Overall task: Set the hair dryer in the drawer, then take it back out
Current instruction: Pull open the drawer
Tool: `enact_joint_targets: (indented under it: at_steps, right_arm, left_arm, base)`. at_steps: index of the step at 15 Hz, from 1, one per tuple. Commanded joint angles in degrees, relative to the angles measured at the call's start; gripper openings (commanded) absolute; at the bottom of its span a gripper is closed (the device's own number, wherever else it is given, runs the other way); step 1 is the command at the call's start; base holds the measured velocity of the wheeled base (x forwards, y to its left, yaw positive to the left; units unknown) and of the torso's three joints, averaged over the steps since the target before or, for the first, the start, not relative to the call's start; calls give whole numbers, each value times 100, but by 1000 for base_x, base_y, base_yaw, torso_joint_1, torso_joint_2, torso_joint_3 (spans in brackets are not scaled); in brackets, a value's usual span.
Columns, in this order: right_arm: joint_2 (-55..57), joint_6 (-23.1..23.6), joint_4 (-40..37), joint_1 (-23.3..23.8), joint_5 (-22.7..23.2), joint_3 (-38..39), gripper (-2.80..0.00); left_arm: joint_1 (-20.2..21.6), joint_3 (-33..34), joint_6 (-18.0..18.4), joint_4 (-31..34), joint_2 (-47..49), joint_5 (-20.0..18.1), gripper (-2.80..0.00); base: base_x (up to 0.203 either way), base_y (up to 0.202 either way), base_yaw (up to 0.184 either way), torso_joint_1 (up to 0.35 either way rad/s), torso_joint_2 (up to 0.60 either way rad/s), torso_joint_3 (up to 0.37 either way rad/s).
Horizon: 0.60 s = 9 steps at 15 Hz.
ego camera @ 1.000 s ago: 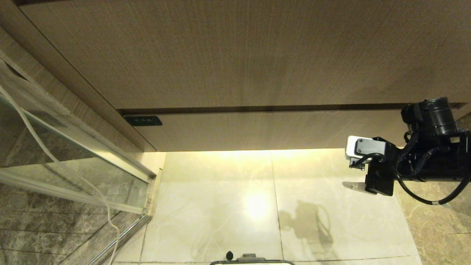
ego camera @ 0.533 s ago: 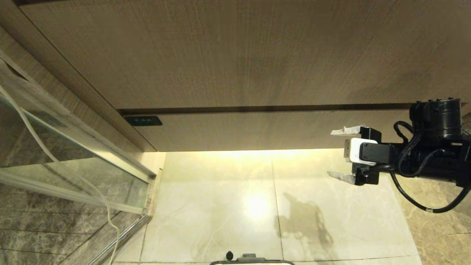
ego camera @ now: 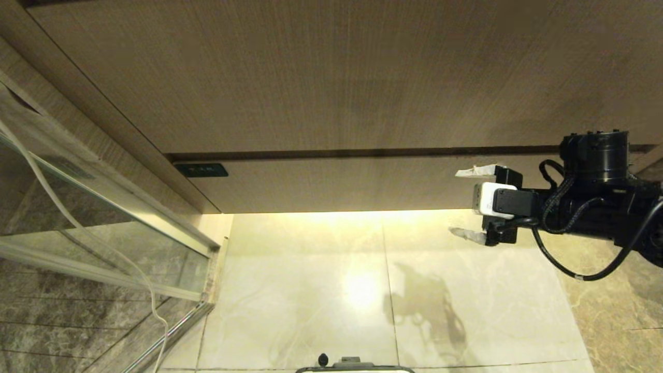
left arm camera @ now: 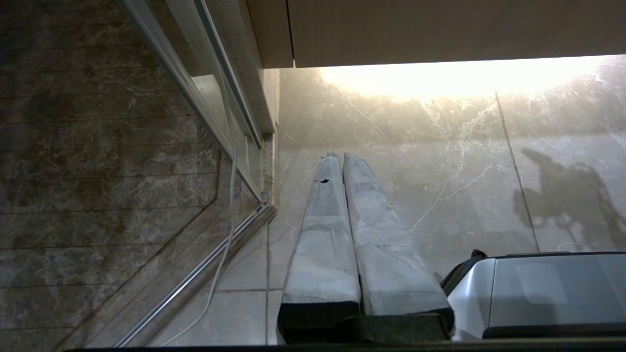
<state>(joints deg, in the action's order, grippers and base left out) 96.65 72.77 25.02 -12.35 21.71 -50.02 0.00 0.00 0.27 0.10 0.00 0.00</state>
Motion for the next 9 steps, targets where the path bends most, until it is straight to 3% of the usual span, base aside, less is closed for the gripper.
enact_joint_targets:
  at_steps: [1,9]
  right_arm:
    - [208,24,44,39,0,-186,0]
    - [537,-54,146,302,-8,-428,0]
  left_arm:
    - [0,9,0,-1,0,0,-280]
    - [0,4,0,-1,0,0,-280]
  base:
    - [0,0,0,0,0,0]
    - [0,0,0,0,0,0]
